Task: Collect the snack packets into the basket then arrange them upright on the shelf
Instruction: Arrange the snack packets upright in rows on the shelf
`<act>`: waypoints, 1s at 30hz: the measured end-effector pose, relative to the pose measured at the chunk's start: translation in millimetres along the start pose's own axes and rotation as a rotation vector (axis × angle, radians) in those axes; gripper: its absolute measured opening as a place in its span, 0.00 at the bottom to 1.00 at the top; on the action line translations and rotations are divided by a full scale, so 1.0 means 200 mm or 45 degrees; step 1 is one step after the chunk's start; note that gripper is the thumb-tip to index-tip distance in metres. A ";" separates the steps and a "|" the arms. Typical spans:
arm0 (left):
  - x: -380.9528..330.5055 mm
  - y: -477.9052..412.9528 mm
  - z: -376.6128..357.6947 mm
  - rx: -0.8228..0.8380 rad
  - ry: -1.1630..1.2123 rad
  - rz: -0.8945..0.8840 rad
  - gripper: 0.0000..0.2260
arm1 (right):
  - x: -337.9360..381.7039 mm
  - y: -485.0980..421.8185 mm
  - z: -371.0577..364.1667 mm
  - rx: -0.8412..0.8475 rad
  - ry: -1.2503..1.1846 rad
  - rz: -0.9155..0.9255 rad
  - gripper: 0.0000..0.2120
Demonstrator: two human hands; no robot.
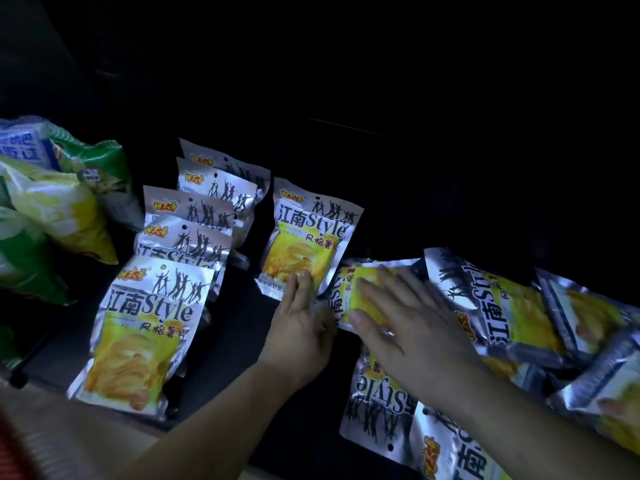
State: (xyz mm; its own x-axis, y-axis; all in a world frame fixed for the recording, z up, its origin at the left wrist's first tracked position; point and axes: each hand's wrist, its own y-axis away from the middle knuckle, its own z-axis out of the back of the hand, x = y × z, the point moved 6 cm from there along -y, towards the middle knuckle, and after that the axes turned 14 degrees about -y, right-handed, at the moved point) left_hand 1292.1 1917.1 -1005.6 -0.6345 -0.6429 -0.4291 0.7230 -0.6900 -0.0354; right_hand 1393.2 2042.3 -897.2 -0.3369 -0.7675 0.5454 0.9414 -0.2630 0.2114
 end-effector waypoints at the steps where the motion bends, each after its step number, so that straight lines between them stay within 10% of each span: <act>1: 0.00 0.00 0.02 0.072 0.113 -0.002 0.07 | -0.07 0.00 0.00 0.032 0.005 -0.106 0.39; 8: 0.04 0.03 0.17 0.450 0.742 0.287 0.11 | -0.21 -0.02 0.05 0.158 0.017 -0.280 0.39; 12: 0.04 0.06 0.19 0.225 0.925 0.389 0.02 | -0.07 -0.12 -0.06 0.186 0.148 0.023 0.35; 16: 0.15 0.15 0.21 -0.191 0.495 0.476 0.10 | 0.02 -0.14 -0.21 0.327 0.126 -0.004 0.26; 30: 0.22 0.25 0.03 0.231 0.797 0.303 0.33 | 0.09 -0.10 -0.24 0.241 0.113 -0.154 0.38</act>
State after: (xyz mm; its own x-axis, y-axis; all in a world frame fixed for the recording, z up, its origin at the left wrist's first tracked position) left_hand 1298.9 1851.3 -1021.0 -0.1480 -0.5085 -0.8483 0.7312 -0.6337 0.2523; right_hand 1369.2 2005.2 -930.4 -0.4358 -0.7879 0.4352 0.8713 -0.2479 0.4236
